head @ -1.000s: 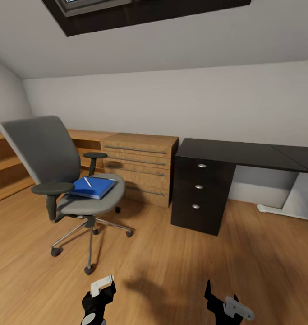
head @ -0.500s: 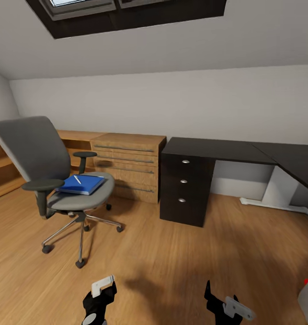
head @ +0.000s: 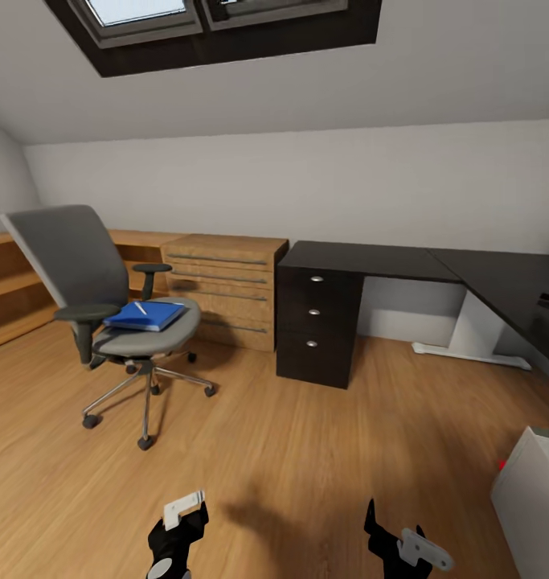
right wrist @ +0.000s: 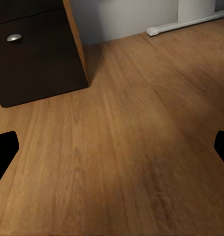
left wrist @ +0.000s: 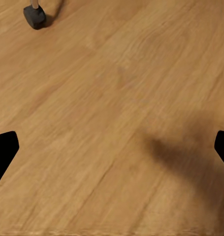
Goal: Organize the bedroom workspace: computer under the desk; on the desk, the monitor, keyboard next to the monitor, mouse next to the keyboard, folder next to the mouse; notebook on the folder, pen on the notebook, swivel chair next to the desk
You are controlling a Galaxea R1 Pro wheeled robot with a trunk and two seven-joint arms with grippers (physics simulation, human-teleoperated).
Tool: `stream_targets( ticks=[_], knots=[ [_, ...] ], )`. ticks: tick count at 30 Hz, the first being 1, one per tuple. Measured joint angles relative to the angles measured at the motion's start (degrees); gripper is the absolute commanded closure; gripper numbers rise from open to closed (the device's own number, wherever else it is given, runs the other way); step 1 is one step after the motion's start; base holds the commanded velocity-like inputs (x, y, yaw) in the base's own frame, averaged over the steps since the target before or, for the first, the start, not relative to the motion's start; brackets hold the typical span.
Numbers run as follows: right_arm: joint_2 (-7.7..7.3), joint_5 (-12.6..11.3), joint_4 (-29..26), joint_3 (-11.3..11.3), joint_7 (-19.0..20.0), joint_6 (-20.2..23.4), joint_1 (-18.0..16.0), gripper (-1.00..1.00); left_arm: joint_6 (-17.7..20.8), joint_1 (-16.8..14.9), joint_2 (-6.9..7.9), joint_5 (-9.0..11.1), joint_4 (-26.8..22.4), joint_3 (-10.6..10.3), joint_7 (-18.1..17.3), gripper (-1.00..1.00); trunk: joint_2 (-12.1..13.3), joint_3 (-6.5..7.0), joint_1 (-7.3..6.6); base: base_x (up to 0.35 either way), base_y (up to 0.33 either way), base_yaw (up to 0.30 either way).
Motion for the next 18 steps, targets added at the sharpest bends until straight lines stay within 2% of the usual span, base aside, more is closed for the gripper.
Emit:
stream_targets(
  ticks=[7, 18],
  knots=[
    [0.00, 0.00, -0.01, 0.00, 0.00, 0.00, 0.02, -1.00, 0.00, -0.01, -0.03, -0.05, 0.01, 0.00, 0.00, -1.00, 0.00, 0.00, 0.00, -0.334, -0.012, -0.060],
    [-0.01, 0.07, -0.02, 0.00, -0.01, 0.01, 0.02, -1.00, -0.01, -0.01, -0.04, -0.08, 0.02, 0.00, -0.01, -1.00, 0.00, 0.00, 0.00, -0.335, -0.001, -0.236]
  ],
)
